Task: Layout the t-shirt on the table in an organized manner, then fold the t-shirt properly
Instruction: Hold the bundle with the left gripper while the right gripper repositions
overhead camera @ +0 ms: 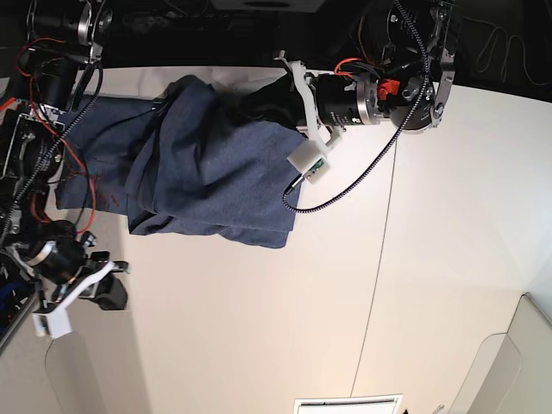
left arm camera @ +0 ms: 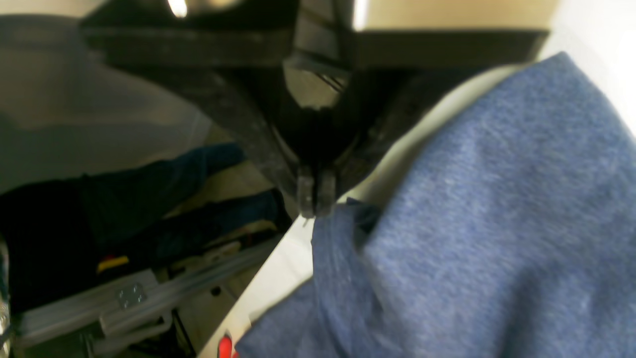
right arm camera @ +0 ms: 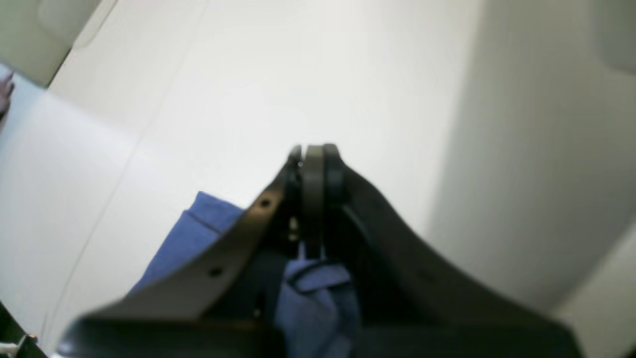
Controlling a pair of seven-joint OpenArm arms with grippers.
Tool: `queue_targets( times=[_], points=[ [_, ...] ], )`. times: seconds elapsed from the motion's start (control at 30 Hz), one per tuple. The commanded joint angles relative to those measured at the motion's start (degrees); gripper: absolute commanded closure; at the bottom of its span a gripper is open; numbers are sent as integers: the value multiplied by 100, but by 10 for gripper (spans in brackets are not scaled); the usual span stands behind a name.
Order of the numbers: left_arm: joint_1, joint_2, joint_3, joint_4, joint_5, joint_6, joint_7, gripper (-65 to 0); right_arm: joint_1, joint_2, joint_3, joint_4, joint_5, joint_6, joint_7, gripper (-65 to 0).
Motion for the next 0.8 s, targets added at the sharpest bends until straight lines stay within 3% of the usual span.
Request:
queue_targets(
  times=[0.0, 0.07, 0.13, 0.27, 0.4, 0.53, 0.77],
  points=[
    [-31, 11, -2, 109, -142, -71, -90, 0, 61, 98, 280, 251, 223, 105, -28, -22],
    [-31, 11, 0, 109, -142, -71, -92, 0, -107, 348, 719, 393, 398, 225, -208, -163],
    [-31, 9, -2, 107, -138, -71, -90, 0, -389, 684, 1003, 352, 382, 238, -190, -254],
    [-33, 11, 0, 107, -138, -71, -94, 0, -964, 1246, 1445, 105, 450, 234, -103, -309],
    [-35, 11, 0, 107, -138, -71, -267, 0, -1209, 1633, 1611, -876, 1115, 234, -103, -356],
    [-83, 11, 0, 105, -94, -71, -282, 0, -1130, 1764, 1598, -2251, 1698, 400, -98, -375],
    [-127, 9, 0, 105, 166, -71, -304, 0, -1091, 1923, 1587, -3528, 1733, 516, -101, -375]
  ],
)
